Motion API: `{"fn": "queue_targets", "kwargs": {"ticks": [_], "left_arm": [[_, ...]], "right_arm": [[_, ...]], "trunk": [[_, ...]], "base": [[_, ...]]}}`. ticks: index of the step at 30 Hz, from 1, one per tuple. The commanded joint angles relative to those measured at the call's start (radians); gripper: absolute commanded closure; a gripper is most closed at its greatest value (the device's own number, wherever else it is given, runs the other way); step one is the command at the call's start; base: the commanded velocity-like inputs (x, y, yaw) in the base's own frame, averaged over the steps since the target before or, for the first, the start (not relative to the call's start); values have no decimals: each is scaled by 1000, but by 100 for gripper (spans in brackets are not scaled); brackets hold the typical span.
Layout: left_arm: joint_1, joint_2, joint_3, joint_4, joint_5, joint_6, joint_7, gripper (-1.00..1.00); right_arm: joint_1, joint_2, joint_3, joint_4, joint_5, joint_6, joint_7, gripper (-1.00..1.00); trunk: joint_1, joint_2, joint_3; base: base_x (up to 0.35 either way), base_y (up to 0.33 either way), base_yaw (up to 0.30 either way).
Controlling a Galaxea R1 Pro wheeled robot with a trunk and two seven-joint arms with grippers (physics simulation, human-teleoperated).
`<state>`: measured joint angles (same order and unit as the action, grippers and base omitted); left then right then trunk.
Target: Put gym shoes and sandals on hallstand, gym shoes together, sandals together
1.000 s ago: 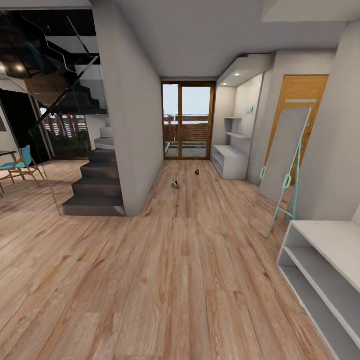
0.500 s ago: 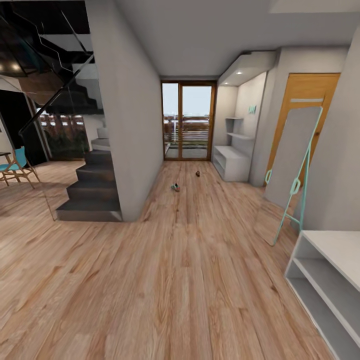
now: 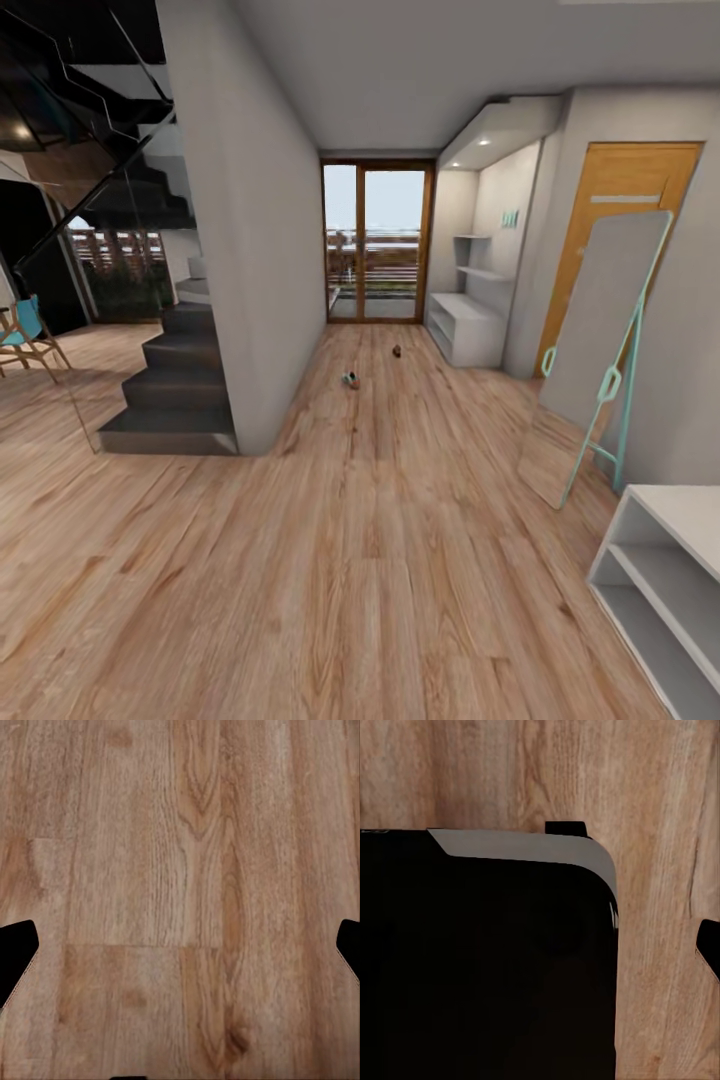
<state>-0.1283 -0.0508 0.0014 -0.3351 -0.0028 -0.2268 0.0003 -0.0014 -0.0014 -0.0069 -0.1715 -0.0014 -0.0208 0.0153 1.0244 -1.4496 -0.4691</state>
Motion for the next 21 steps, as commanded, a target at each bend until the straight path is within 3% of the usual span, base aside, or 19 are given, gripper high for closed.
{"fn": "queue_targets", "kwargs": {"ticks": [1, 21], "left_arm": [[-1, 0, 0, 1, 0, -3, 0, -100], [-1, 0, 0, 1, 0, -3, 0, -100]], "right_arm": [[0, 0, -1, -1, 0, -2, 2, -100], [0, 0, -1, -1, 0, -2, -1, -100]], "trunk": [[1, 0, -1], [1, 0, -1]], "base": [[345, 0, 0], [345, 0, 0]]}}
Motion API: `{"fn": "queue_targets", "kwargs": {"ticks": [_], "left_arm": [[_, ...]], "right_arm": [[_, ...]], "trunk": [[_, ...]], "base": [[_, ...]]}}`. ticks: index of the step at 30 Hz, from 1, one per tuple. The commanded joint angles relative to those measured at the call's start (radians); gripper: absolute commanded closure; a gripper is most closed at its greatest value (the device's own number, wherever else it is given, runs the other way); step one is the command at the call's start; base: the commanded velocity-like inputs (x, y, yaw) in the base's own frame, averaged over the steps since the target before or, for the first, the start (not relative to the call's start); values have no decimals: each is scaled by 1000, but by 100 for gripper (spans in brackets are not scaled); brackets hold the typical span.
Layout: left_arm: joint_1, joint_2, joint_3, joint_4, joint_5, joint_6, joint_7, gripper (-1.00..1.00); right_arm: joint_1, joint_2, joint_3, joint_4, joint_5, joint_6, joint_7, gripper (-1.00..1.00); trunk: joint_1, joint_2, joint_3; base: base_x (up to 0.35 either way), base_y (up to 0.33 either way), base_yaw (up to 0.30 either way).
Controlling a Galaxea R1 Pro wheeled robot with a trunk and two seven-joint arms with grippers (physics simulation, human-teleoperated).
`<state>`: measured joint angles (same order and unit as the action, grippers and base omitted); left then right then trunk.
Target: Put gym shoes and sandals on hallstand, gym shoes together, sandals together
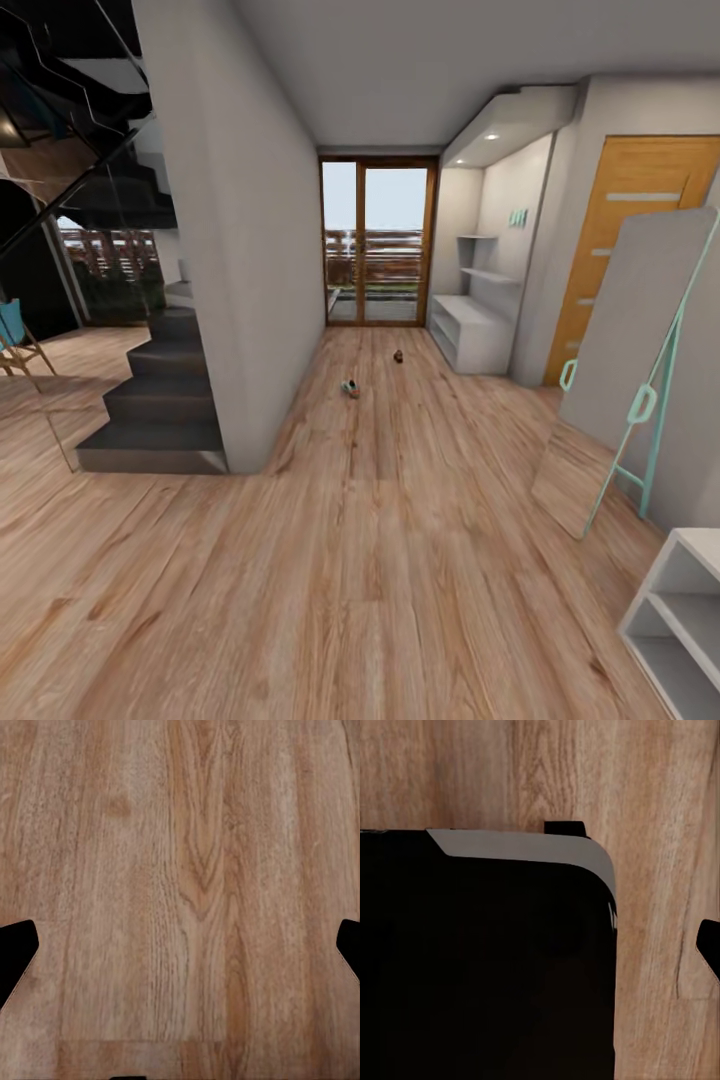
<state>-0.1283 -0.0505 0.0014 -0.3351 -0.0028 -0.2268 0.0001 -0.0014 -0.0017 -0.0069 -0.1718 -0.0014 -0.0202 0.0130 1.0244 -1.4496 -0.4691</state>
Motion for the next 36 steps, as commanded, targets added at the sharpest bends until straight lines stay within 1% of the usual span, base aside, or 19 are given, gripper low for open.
{"fn": "queue_targets", "kwargs": {"ticks": [1, 36], "left_arm": [[-1, 0, 0, 1, 0, -3, 0, -100], [-1, 0, 0, 1, 0, -3, 0, -100]], "right_arm": [[0, -1, -1, 0, 0, -2, 2, -100], [0, 0, 1, 0, 7, -3, 2, -100]], "trunk": [[1, 0, -1], [1, 0, -1]], "base": [[345, 0, 0], [345, 0, 0]]}}
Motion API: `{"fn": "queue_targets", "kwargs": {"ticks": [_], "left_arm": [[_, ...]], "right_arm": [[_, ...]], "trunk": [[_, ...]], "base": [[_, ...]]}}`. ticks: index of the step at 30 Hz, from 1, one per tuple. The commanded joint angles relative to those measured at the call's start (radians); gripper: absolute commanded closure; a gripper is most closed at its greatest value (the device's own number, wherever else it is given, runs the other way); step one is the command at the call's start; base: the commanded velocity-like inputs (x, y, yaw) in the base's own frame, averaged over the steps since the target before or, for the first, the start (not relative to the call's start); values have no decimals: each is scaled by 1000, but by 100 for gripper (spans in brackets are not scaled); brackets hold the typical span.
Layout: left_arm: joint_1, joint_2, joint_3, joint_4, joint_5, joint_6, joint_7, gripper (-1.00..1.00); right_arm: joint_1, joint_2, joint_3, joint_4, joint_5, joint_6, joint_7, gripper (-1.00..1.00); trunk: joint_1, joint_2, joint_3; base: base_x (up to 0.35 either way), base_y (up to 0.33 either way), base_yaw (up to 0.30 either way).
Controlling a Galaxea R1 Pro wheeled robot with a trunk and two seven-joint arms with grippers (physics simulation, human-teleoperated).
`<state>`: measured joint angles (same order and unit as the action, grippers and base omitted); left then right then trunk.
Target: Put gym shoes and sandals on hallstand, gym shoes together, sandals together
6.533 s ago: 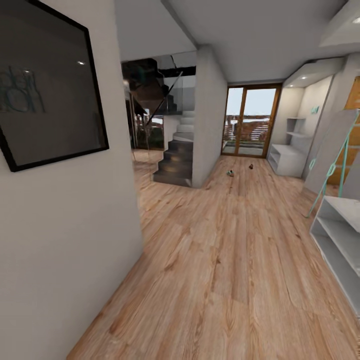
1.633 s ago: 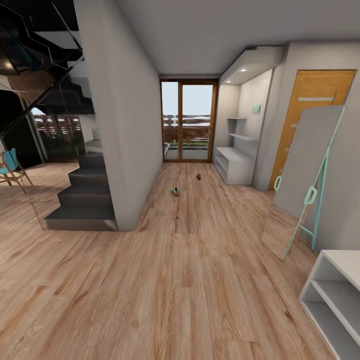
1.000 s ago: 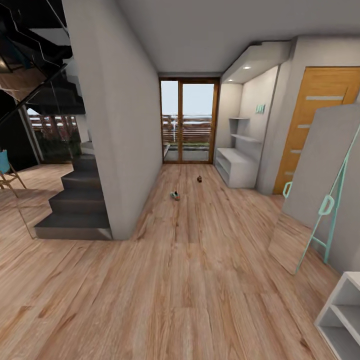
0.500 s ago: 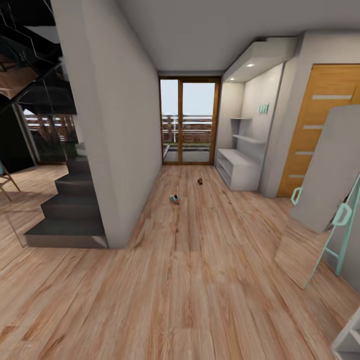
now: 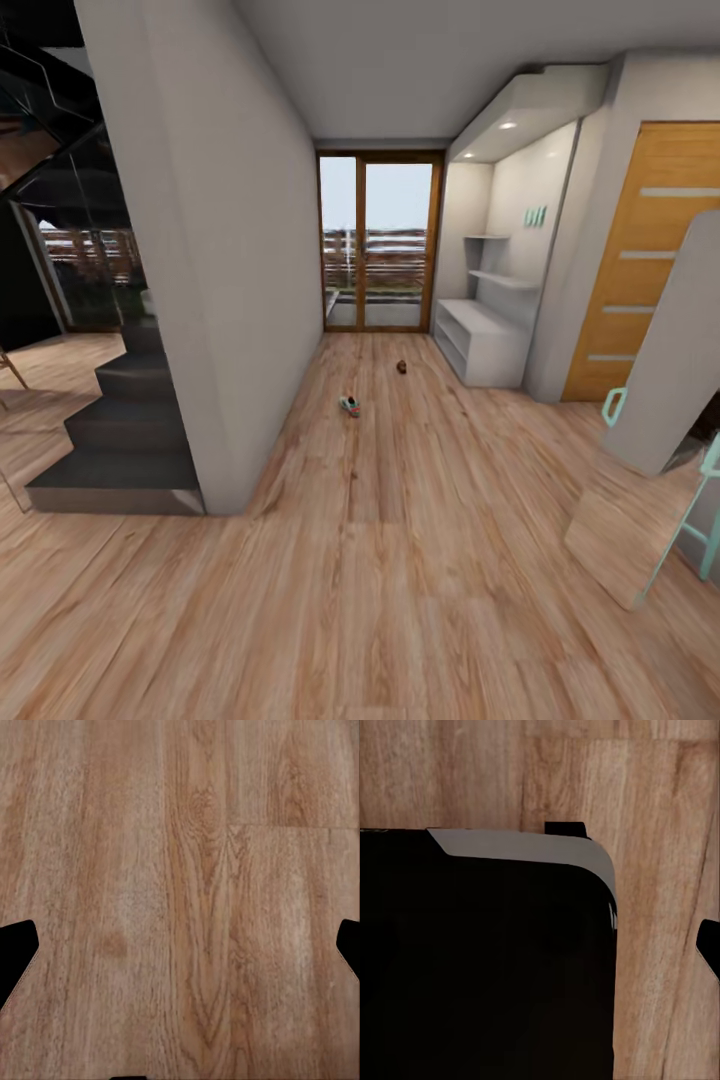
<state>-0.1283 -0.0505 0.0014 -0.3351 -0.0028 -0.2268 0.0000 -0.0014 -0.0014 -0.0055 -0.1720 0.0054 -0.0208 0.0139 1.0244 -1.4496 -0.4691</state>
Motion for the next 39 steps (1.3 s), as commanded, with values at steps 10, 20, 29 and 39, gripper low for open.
{"fn": "queue_targets", "kwargs": {"ticks": [10, 20, 29, 39], "left_arm": [[-1, 0, 0, 1, 0, -3, 0, -100], [-1, 0, 0, 1, 0, -3, 0, -100], [-1, 0, 0, 1, 0, -3, 0, -100], [-1, 0, 0, 1, 0, -3, 0, -100]], "right_arm": [[0, 0, -1, 0, 0, -2, 1, -100], [0, 0, -1, 0, 0, -2, 1, -100], [0, 0, 0, 0, 0, -2, 1, -100], [0, 0, -1, -1, 0, -2, 1, -100]], "trunk": [[1, 0, -1], [1, 0, -1], [1, 0, -1], [1, 0, -1]], "base": [[345, 0, -67], [345, 0, -143], [345, 0, -7], [345, 0, 0]]}}
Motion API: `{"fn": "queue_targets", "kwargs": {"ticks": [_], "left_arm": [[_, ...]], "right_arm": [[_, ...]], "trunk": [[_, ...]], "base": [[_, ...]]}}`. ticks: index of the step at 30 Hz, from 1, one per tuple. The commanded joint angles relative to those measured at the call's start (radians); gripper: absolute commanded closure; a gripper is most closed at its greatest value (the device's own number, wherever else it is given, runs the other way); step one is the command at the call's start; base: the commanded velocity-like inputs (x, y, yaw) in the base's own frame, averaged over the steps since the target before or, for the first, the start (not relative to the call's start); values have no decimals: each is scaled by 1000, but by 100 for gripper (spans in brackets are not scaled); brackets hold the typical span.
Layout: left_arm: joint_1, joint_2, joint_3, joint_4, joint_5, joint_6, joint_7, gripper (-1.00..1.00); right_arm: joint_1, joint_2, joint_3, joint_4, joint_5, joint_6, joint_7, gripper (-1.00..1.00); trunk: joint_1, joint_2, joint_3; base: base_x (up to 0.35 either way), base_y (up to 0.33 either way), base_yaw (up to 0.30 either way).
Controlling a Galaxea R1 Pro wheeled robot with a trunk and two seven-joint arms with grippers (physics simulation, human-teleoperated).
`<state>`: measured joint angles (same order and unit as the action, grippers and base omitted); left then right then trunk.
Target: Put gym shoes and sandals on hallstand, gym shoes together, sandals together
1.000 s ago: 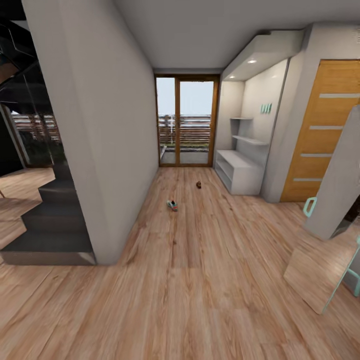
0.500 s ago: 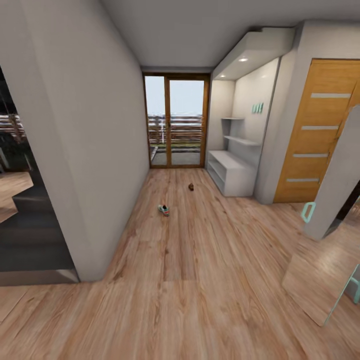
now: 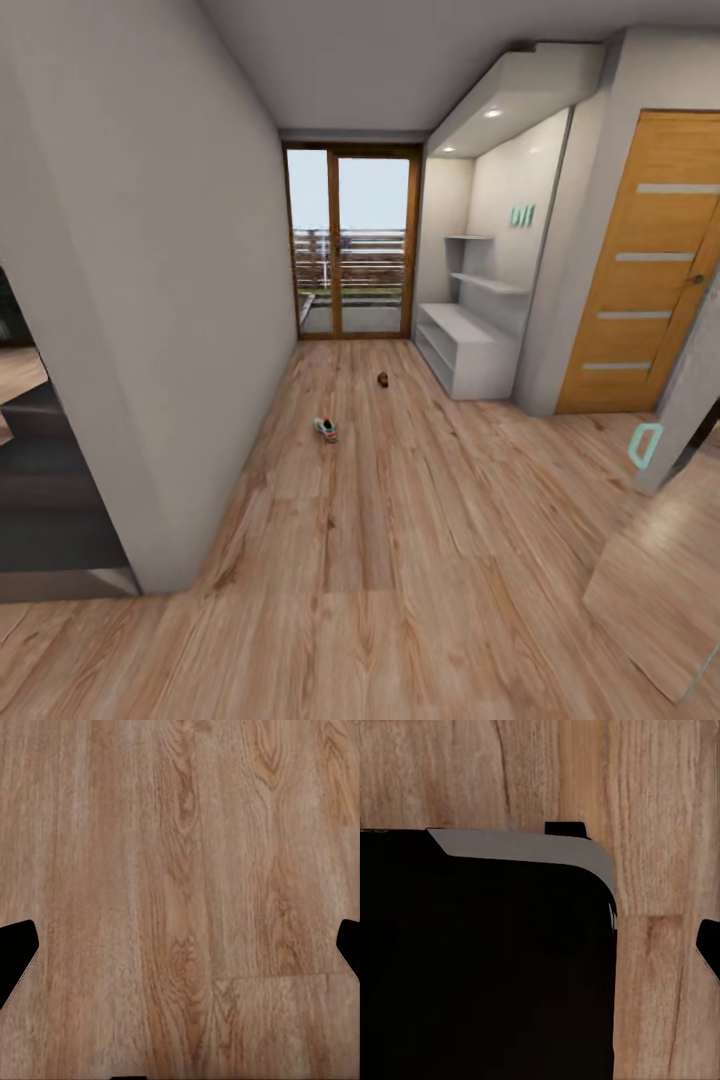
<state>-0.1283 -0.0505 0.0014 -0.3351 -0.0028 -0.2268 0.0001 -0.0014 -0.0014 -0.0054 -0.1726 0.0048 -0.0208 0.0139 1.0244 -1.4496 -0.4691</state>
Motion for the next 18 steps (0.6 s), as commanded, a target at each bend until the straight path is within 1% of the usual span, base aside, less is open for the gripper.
{"fn": "queue_targets", "kwargs": {"ticks": [1, 18], "left_arm": [[-1, 0, 0, 1, 0, -3, 0, -100], [-1, 0, 0, 1, 0, -3, 0, -100]], "right_arm": [[0, 0, -1, 0, 1, -2, 1, -100], [0, 0, -1, 0, 0, -2, 1, -100]], "trunk": [[1, 0, -1], [1, 0, -1]], "base": [[345, 0, 0], [345, 0, 0]]}}
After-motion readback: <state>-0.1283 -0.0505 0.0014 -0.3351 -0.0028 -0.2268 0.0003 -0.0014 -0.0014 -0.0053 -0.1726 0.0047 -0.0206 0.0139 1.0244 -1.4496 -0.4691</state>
